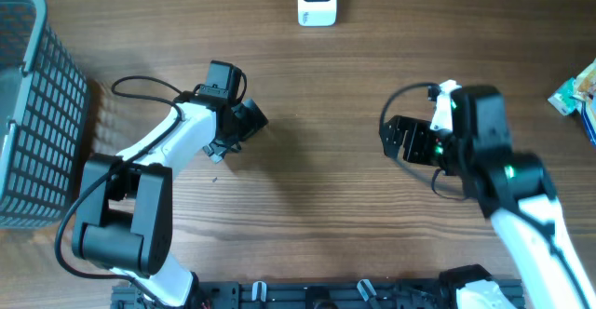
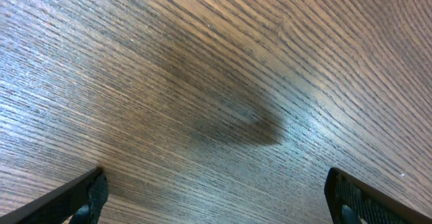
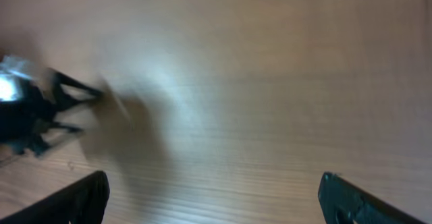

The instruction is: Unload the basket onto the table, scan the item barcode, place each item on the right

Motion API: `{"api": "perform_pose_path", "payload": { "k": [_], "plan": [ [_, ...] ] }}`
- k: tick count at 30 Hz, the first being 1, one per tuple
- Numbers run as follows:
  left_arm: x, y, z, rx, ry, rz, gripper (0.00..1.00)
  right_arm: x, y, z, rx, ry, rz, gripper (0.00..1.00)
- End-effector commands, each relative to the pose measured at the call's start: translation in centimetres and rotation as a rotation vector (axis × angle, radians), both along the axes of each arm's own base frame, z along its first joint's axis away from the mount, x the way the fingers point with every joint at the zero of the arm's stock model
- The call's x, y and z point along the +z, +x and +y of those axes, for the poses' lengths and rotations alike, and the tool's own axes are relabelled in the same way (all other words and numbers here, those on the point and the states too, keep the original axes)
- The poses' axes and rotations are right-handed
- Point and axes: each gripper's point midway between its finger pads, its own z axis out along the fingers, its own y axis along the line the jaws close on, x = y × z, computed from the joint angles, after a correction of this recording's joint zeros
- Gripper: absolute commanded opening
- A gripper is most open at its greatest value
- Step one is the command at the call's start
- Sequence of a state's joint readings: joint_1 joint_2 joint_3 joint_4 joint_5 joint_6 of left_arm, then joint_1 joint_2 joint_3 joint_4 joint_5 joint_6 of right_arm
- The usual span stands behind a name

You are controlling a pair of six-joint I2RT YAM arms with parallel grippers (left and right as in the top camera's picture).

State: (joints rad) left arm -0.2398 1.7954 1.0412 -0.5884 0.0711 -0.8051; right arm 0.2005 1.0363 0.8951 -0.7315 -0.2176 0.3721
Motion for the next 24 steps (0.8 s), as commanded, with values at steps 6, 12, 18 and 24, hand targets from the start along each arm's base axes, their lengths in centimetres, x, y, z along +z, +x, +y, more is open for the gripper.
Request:
{"api": "perform_pose_path", "payload": {
  "k": [6, 12, 18, 24],
  "plan": [
    [-0.2, -0.1, 0.6, -0.001, 0.023, -0.001, 1.0, 3.8, -4.1, -0.9, 0.074, 0.019, -0.433, 1.0],
    [-0.2, -0.1, 0.6, -0.001, 0.023, -0.001, 1.0, 4.2, -5.4, -3.6, -0.005, -0.032, -0.56, 1.0],
    [-0.2, -0.1, 0.6, -0.001, 0.023, -0.001, 1.0, 3.1, -5.7, -4.6, -0.035, -0.059, -0.642, 1.0],
    [-0.2, -0.1, 0.6, -0.001, 0.023, -0.001, 1.0, 3.4, -5.6, -5.2, -0.066, -0.068, -0.761, 1.0]
  ]
}}
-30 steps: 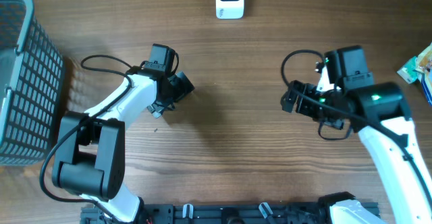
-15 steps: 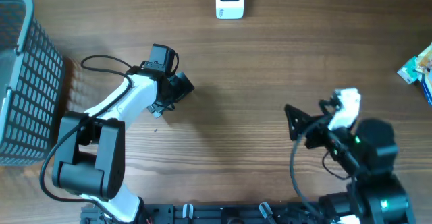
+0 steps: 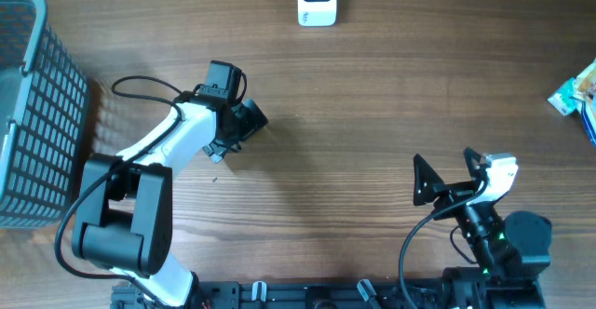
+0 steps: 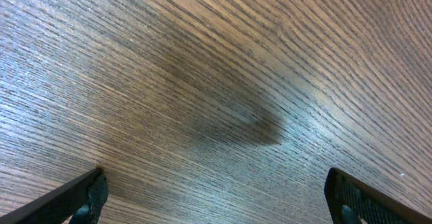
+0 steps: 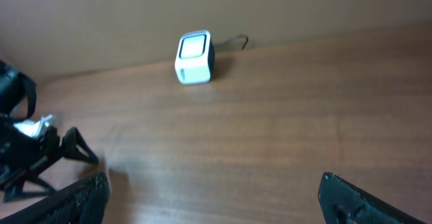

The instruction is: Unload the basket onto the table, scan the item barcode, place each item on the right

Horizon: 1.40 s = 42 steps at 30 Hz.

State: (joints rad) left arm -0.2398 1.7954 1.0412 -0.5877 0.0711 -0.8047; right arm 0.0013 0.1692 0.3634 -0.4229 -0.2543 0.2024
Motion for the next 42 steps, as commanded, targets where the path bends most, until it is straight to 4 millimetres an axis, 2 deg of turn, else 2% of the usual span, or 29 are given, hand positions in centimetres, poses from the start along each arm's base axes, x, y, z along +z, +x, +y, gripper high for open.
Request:
{"api": "perform_pose_path", "payload": {
  "k": [1, 7, 9, 17, 23, 27, 36, 40, 42],
  "plan": [
    [-0.2, -0.1, 0.6, -0.001, 0.023, 0.0, 1.0, 0.7, 0.1, -0.1, 0.001, -0.017, -0.1, 1.0],
    [-0.2, -0.1, 0.6, -0.001, 0.023, -0.001, 1.0, 0.3, 0.8, -0.1, 0.0, -0.018, -0.25, 1.0],
    [-0.2, -0.1, 0.6, -0.001, 0.023, 0.0, 1.0, -0.2, 1.1, -0.2, -0.006, -0.017, -0.261, 1.0],
    [-0.2, -0.1, 0.6, -0.001, 0.023, 0.0, 1.0, -0.2, 1.6, -0.3, -0.01, -0.021, -0.353, 1.0],
    [-0.2, -0.1, 0.6, -0.001, 0.023, -0.001, 1.0, -0.9, 2.0, -1.6, -0.08, -0.029, -0.341, 0.99],
    [-0.2, -0.1, 0.6, -0.001, 0.023, 0.0, 1.0, -3.2, 2.2, -2.1, -0.101, -0.057, -0.251, 1.0],
    [-0.2, -0.1, 0.6, -0.001, 0.023, 0.0, 1.0, -3.2, 2.3, -3.2, -0.149, -0.095, -0.254, 1.0],
    [-0.2, -0.1, 0.6, -0.001, 0.023, 0.0, 1.0, -3.3, 2.3, -3.4, -0.145, -0.267, -0.277, 1.0],
    [-0.2, -0.1, 0.6, -0.001, 0.023, 0.0, 1.0, -3.4, 2.4, -3.9, -0.172, -0.275, -0.271, 1.0]
  ]
}}
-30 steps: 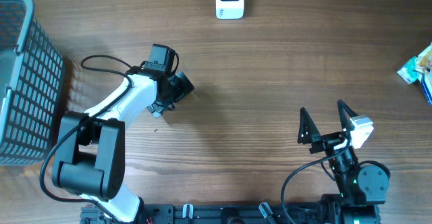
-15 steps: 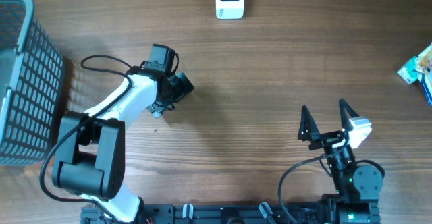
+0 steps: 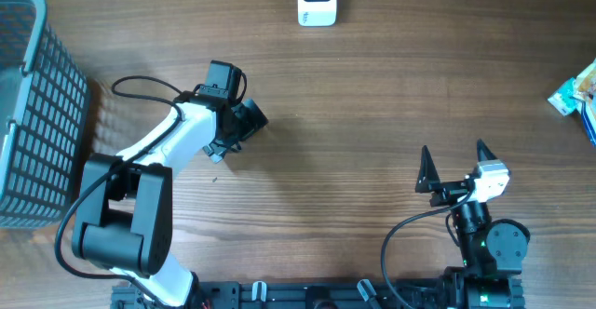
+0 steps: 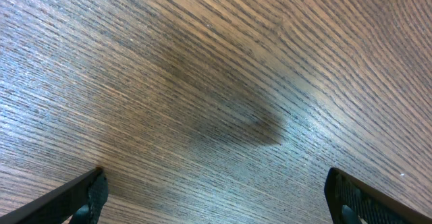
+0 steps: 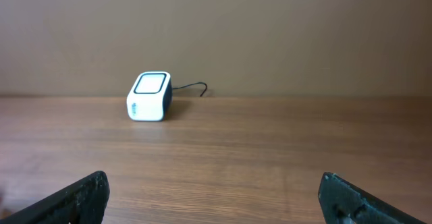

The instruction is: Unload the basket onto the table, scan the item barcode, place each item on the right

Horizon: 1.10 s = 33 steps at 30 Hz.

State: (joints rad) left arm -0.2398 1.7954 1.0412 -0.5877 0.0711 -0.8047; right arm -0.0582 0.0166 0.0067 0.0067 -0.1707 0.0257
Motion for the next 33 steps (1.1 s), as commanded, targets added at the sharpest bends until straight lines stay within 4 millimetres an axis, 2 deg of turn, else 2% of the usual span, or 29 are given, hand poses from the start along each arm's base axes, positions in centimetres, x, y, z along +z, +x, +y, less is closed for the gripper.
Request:
{"api": "perform_pose_path", "payload": {
  "k": [1, 33],
  "plan": [
    [-0.16, -0.1, 0.62, -0.001, 0.023, 0.0, 1.0, 0.1, 0.02, -1.34, -0.076, -0.053, -0.01, 1.0],
    [-0.3, -0.48, 0.7, -0.002, 0.027, 0.016, 1.0, 0.18, 0.02, -1.3, -0.073, -0.019, -0.011, 1.0]
  ]
}}
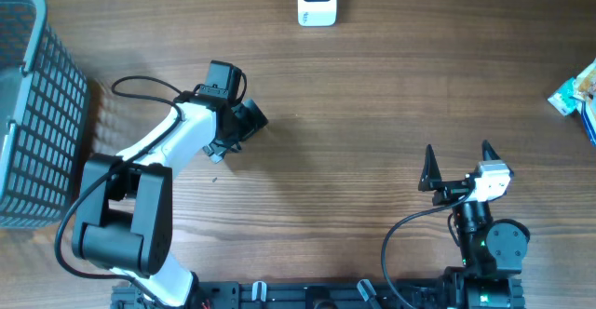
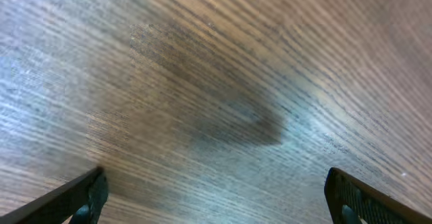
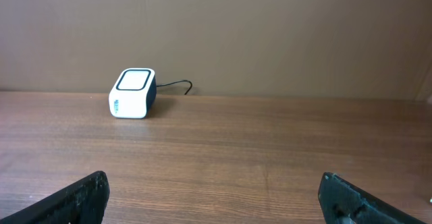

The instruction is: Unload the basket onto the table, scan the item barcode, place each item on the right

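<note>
The white barcode scanner stands at the table's far edge; the right wrist view shows the scanner (image 3: 131, 84) far ahead with its cable behind it. A green-and-white packet (image 1: 570, 93) lies at the right edge, partly cut off. My right gripper (image 1: 456, 157) is open near the front edge, pointing toward the scanner, with nothing between its fingers (image 3: 81, 197). My left gripper (image 1: 253, 118) hangs open over bare wood left of centre, its fingers (image 2: 84, 196) empty.
A grey mesh basket (image 1: 37, 104) stands at the left edge. Something blue (image 1: 589, 118) lies beside the packet at the right edge. A brown wall runs behind the table in the right wrist view.
My right gripper has shifted slightly, so the scanner sits a little further left in its view. The left wrist view is now blurred. Nothing was taken or let go.
My right gripper was open over the table's middle right, near the left one. Then it was drawn back close to the front edge. After that it faced the scanner level from there, and it stays so. The left arm kept its place throughout.
</note>
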Motion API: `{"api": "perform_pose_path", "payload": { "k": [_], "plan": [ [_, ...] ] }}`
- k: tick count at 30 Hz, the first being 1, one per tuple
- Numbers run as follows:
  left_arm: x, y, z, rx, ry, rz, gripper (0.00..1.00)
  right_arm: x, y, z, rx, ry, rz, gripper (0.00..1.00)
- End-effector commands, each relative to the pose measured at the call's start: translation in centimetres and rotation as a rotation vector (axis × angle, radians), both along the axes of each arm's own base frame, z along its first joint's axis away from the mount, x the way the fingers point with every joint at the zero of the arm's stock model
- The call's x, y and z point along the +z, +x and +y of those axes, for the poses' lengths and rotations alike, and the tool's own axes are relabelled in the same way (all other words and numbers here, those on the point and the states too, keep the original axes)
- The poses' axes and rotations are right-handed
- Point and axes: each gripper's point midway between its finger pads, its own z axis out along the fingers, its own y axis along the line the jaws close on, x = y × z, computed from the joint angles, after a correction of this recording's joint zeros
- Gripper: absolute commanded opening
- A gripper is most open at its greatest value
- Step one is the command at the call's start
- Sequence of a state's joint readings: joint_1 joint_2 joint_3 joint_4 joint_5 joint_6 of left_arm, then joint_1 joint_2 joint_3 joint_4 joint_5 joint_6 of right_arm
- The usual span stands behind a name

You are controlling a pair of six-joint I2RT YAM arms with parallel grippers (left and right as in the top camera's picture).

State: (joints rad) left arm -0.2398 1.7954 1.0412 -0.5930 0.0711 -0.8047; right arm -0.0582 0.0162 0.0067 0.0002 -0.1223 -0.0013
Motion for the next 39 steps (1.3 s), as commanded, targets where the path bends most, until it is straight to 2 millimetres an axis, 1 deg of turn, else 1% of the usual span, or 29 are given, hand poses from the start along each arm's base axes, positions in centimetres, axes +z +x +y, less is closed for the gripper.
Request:
{"api": "perform_pose_path", "payload": {
  "k": [1, 4, 6, 7, 9, 10, 12, 13, 14, 15, 17, 19, 22, 23, 27, 29, 31, 35, 37, 39],
  "plan": [
    [-0.3, -0.4, 0.7, -0.002, 0.027, 0.013, 1.0, 0.3, -0.1, -0.5, -0.024, 0.007, -0.015, 1.0],
    [0.2, -0.3, 0.7, -0.013, 0.026, -0.001, 1.0, 0.3, -0.1, -0.5, -0.024, 0.007, -0.015, 1.0],
    [1.0, 0.2, 0.3, -0.089, 0.03, -0.042, 1.0, 0.3, -0.1, -0.5, -0.024, 0.007, -0.015, 1.0],
    [1.6, 0.6, -0.1, -0.149, 0.036, -0.079, 1.0, 0.3, -0.1, -0.5, -0.024, 0.007, -0.015, 1.0],
    [3.6, 2.0, -1.4, -0.36, 0.068, -0.217, 1.0, 0.3, -0.1, -0.5, -0.024, 0.007, -0.015, 1.0],
    [4.4, 2.2, -2.1, -0.456, 0.083, -0.27, 1.0, 0.3, -0.1, -0.5, -0.024, 0.007, -0.015, 1.0],
    [5.9, 1.2, -3.5, -0.686, 0.093, -0.357, 1.0, 0.3, -0.1, -0.5, -0.024, 0.007, -0.015, 1.0],
    [6.4, 0.6, -3.9, -0.753, 0.088, -0.382, 1.0, 0.3, -0.1, -0.5, -0.024, 0.008, -0.015, 1.0],
    [6.8, 0.0, -4.0, -0.805, 0.088, -0.405, 1.0, 0.3, -0.1, -0.5, -0.024, 0.007, -0.015, 1.0],
    [7.1, -1.0, -3.7, -0.846, 0.101, -0.427, 1.0, 0.3, -0.1, -0.5, -0.024, 0.007, -0.015, 1.0],
    [7.5, -2.3, -3.2, -0.883, 0.121, -0.452, 1.0, 0.3, -0.1, -0.5, -0.024, 0.007, -0.015, 1.0],
    [7.8, -3.6, -2.3, -0.886, 0.139, -0.494, 1.0, 0.3, -0.1, -0.5, -0.024, 0.007, -0.015, 1.0],
    [8.7, -4.7, -0.6, -0.832, 0.161, -0.586, 1.0, 0.3, -0.1, -0.5, -0.024, 0.007, -0.015, 1.0],
    [9.2, -5.6, 0.8, -0.787, 0.173, -0.645, 1.0, 0.3, -0.1, -0.5, -0.024, 0.007, -0.015, 1.0],
    [10.0, -7.4, 3.1, -0.693, 0.19, -0.808, 1.0, 0.3, -0.1, -0.5, -0.024, 0.007, -0.015, 1.0],
    [10.4, -8.8, 4.5, -0.635, 0.234, -0.905, 1.0, 0.3, -0.1, -0.5, -0.024, 0.007, -0.015, 1.0],
    [10.5, -9.7, 5.3, -0.599, 0.28, -0.988, 1.0, 0.3, -0.1, -0.5, -0.024, 0.007, -0.015, 1.0],
    [9.5, -10.4, 5.4, -0.589, 0.305, -1.052, 1.0, 0.3, -0.1, -0.5, -0.024, 0.008, -0.015, 1.0],
    [10.1, -10.2, 5.4, -0.586, 0.316, -1.083, 1.0, 0.3, -0.1, -0.5, -0.024, 0.007, -0.015, 1.0],
    [10.9, -9.8, 5.9, -0.566, 0.348, -1.11, 1.0, 0.3, -0.1, -0.5, -0.024, 0.007, -0.015, 1.0]
  ]
}}
